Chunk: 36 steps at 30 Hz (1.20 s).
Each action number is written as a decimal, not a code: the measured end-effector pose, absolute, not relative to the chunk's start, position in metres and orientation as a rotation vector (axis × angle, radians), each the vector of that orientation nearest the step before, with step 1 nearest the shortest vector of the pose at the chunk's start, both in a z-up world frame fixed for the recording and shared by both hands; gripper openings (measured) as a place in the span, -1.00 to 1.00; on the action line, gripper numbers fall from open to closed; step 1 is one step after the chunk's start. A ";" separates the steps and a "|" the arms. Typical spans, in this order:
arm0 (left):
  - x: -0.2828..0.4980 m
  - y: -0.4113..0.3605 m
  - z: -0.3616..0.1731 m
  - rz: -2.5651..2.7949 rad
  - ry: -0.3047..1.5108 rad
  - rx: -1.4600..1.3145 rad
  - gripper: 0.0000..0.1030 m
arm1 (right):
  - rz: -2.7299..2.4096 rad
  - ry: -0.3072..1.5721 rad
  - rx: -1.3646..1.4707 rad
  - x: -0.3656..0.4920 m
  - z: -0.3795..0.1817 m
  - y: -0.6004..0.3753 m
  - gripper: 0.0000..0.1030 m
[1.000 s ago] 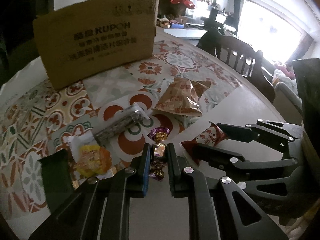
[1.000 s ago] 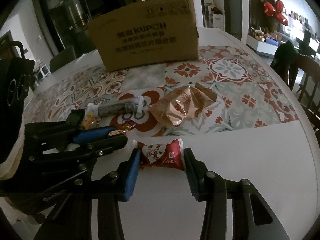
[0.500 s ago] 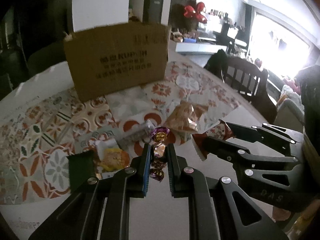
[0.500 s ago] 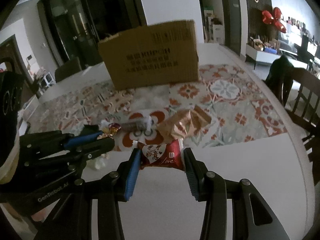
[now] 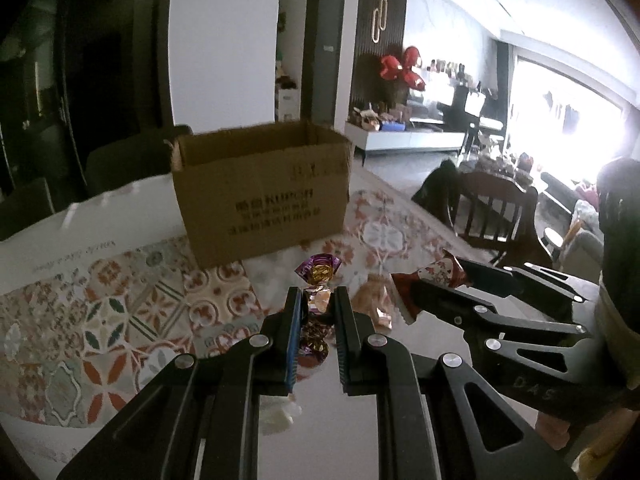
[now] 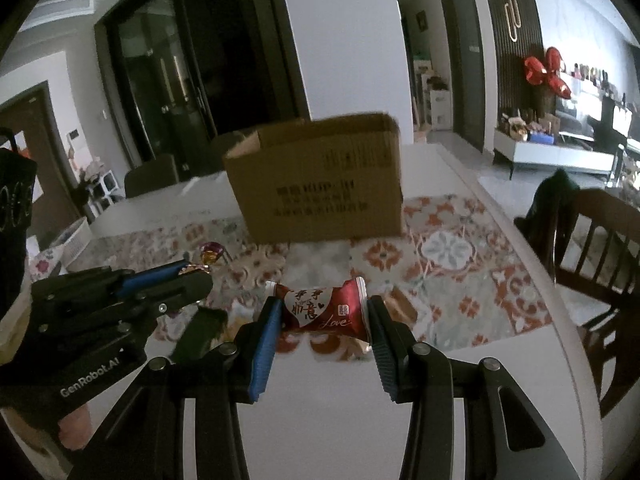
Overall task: Organize snacks
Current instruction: 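Carry the candies and the red-and-white packet over the cardboard box, then open both tools to drop the candies and packet into the box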
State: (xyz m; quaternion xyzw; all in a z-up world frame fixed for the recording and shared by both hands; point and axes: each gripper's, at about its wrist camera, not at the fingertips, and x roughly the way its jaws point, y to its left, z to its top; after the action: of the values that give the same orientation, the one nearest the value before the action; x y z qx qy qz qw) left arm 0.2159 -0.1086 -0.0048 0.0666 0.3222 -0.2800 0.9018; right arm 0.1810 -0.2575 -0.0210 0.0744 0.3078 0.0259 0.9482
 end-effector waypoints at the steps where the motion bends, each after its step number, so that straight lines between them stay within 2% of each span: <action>1: 0.217 -0.108 0.000 -0.577 0.656 0.136 -0.68 | 0.054 0.618 0.151 0.181 -0.018 -0.257 -0.13; 14: 0.249 -0.105 0.044 -0.552 0.579 0.101 -0.68 | 0.066 0.512 0.141 0.216 0.029 -0.262 -0.13; 36: 0.350 -0.118 0.070 -0.495 0.556 0.099 -0.68 | 0.067 0.494 0.081 0.326 0.070 -0.276 -0.13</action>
State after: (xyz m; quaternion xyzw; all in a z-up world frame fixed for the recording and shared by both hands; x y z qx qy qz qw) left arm 0.3498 -0.1183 0.0700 0.0485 0.2715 -0.2418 0.9303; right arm 0.3258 -0.2763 0.0700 0.0400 0.2443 0.0332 0.9683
